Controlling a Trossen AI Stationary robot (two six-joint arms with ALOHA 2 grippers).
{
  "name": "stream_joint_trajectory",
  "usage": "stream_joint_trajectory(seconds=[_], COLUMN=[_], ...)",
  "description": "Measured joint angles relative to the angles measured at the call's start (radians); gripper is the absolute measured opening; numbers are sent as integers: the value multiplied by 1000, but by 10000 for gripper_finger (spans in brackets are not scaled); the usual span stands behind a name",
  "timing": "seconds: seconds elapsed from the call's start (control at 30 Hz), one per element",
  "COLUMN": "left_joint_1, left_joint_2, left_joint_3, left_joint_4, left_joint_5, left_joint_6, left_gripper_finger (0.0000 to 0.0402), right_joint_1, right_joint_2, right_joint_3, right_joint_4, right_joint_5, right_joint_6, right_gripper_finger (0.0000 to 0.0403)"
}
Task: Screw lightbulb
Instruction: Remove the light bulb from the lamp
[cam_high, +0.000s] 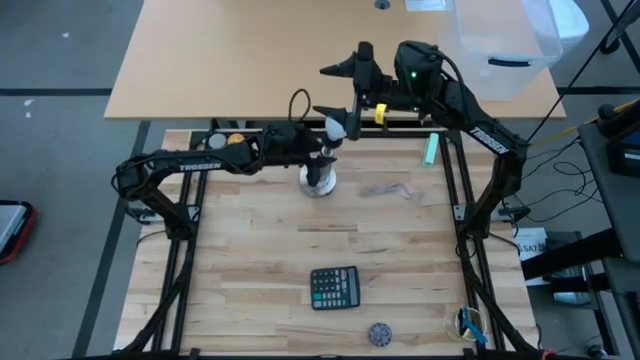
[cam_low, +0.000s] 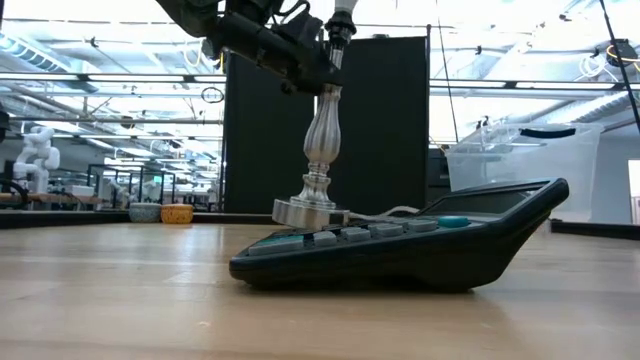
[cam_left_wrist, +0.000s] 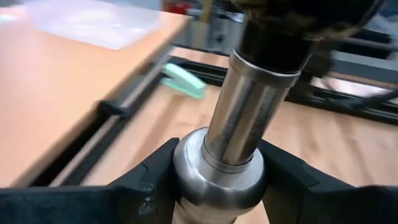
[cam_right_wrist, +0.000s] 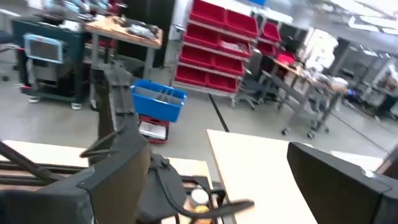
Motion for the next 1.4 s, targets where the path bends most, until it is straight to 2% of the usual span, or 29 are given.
stream_joint_trajectory(seconds=[0.2,0.37,0.5,0.7,0.9,1.0,1.27,1.4], left_joint_1=[6,14,28,52,66,65,64,64], left_joint_2=[1,1,1,1,1,1,1,1], left_joint_3=[0,0,0,0,0,0,0,0], left_joint_4=[88,122,141,140,141,141,141,141], left_joint_5=[-124,-121,-118,-124,-129,-130,-138,-138], left_joint_6=[-29,-108,-157,-169,-184,-182,-181,-181], left_gripper_finger=[174,174,174,174,174,174,174,174], right_joint_1=[1,0,0,3,15,16,42,62], right_joint_2=[1,1,1,-12,-12,-12,6,67], right_joint_3=[-1,-1,-1,-1,-1,-6,-100,-101], right_joint_4=[-4,-91,-157,-148,-154,-63,481,614], right_joint_5=[51,141,142,156,324,336,309,234], right_joint_6=[75,114,160,233,256,254,221,236], right_gripper_finger=[373,373,373,373,373,373,373,373])
